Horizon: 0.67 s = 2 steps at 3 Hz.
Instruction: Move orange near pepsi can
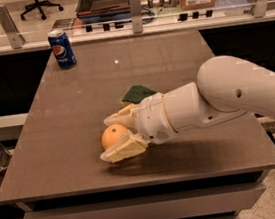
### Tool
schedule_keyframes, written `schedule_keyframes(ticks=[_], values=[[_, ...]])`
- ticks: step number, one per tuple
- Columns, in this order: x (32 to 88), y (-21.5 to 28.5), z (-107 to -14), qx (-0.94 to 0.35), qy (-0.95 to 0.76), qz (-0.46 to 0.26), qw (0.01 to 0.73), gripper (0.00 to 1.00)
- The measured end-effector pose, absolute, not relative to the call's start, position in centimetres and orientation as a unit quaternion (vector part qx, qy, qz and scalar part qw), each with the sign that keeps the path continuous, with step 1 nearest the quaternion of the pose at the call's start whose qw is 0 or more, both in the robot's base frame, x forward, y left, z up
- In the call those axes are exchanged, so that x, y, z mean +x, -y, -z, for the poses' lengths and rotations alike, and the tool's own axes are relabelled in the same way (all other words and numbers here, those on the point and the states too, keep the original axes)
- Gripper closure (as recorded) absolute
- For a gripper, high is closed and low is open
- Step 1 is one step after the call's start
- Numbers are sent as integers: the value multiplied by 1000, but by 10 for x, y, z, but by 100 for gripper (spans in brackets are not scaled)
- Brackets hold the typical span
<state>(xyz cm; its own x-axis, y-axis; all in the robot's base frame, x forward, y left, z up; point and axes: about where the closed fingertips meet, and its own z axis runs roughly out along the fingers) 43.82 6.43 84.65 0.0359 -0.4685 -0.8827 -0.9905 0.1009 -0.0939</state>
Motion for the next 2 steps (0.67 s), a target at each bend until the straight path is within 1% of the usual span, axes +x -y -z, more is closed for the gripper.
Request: schedule_keyframes(ticks=[2], values=[[436, -68, -849, -595, -615, -316, 411, 89]])
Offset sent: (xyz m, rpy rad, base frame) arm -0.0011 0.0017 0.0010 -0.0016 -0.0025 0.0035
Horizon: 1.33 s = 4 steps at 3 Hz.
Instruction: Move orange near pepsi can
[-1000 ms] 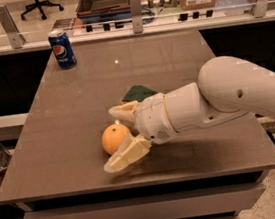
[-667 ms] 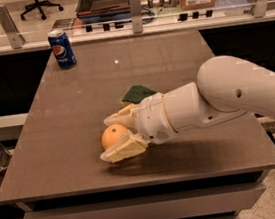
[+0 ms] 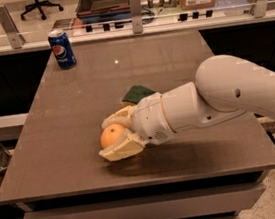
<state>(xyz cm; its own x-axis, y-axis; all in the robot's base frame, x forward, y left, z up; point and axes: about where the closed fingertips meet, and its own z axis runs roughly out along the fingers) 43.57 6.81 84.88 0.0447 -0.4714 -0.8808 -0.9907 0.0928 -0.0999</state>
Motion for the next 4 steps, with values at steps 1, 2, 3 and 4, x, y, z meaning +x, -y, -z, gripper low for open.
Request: schedule_keyframes(ticks=[1, 2, 3, 4], values=[[435, -70, -850, -596, -613, -316, 410, 100], [435, -70, -850, -597, -613, -315, 411, 100], [460, -76, -871, -587, -612, -320, 422, 100], [499, -90, -896, -572, -618, -315, 438, 100]])
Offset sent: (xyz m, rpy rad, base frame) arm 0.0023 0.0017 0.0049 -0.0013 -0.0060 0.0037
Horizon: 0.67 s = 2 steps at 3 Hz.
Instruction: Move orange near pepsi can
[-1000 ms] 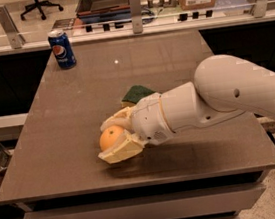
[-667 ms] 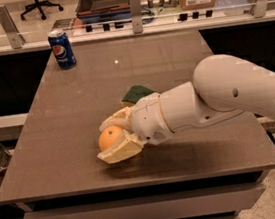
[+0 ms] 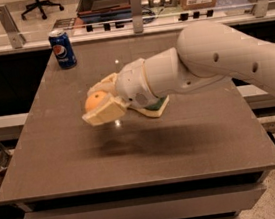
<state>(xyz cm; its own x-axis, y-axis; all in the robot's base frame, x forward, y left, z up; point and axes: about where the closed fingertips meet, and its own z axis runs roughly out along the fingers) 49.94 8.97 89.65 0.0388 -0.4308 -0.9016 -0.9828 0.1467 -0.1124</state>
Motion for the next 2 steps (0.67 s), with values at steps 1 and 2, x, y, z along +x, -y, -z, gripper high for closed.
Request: schedule_keyframes(ticks=[1, 2], values=[[539, -104, -916, -549, -627, -300, 464, 100], [577, -111, -927, -516, -638, -273, 502, 100]])
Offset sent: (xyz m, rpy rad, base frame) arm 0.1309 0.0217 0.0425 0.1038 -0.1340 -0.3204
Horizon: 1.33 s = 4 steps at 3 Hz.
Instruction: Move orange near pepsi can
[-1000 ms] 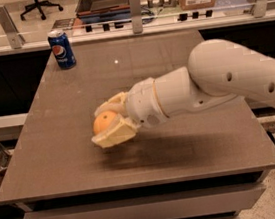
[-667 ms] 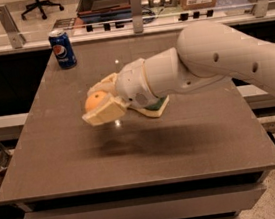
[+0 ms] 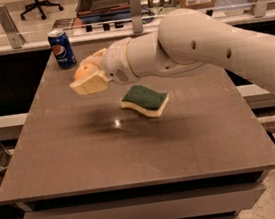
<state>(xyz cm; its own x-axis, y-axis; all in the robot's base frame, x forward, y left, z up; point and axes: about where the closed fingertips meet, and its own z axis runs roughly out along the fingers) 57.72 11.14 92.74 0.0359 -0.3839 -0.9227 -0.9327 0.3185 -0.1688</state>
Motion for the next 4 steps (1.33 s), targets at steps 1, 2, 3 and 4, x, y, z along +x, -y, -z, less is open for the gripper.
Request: schedule_keyframes(ticks=[1, 2, 3, 4], values=[[604, -113, -936, -489, -645, -252, 531, 100], [603, -113, -936, -489, -645, -252, 531, 100], [621, -118, -935, -492, -645, -246, 530, 100], [654, -130, -934, -496, -646, -239, 529, 100]])
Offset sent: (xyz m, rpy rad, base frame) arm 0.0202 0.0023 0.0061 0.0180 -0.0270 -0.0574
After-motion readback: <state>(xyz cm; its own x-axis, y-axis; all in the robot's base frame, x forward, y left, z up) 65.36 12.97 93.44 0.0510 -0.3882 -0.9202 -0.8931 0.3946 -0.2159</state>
